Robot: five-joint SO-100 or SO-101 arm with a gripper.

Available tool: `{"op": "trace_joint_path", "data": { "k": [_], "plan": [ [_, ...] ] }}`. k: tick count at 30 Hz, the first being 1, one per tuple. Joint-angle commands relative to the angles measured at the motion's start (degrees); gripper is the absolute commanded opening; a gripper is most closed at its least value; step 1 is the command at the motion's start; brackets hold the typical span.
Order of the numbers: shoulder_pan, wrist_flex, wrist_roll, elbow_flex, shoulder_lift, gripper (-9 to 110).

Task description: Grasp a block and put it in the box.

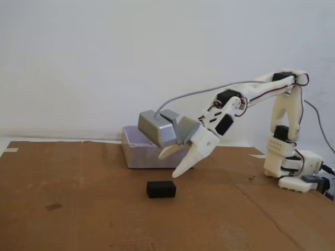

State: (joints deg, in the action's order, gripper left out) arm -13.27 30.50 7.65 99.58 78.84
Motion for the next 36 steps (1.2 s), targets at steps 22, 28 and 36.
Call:
{"op": "trace_joint_path", "data": {
  "k": [22,28,36],
  "plan": [
    [-1.0,-4.9,0.3,-10.1,-3.9,43],
    [-0.3,-4.8,0.3,-11.9,-6.2,43],
    [-0.2,-5.4,0.3,-12.0,-8.2,43]
  ]
}}
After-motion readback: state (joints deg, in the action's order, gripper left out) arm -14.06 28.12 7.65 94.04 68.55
